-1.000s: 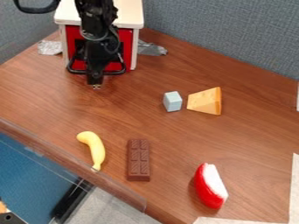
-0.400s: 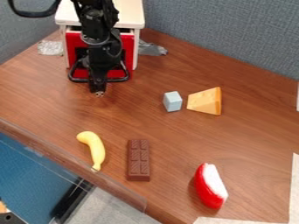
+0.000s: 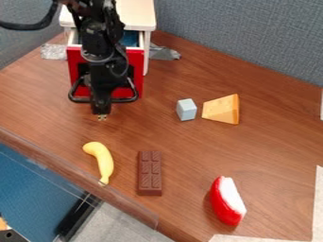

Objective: Open the drawer

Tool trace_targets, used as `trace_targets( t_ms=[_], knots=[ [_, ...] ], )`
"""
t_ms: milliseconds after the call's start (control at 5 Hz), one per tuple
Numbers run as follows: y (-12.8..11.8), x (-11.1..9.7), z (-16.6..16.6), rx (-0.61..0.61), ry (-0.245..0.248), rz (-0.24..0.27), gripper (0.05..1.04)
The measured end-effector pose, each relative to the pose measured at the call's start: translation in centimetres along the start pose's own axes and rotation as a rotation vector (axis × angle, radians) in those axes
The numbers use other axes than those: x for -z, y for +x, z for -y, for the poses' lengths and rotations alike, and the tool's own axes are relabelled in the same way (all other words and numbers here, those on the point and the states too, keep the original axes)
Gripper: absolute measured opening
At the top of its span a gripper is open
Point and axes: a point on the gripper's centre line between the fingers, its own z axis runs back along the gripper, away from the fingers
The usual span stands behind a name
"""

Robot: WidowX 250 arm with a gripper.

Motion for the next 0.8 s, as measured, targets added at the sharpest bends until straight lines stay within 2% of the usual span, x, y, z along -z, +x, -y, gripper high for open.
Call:
trace_targets(
  t_ms=[800],
  knots=[
    [0.0, -0.1, 2.8, -0.031, -0.029, -0.030, 0.139]
  ],
)
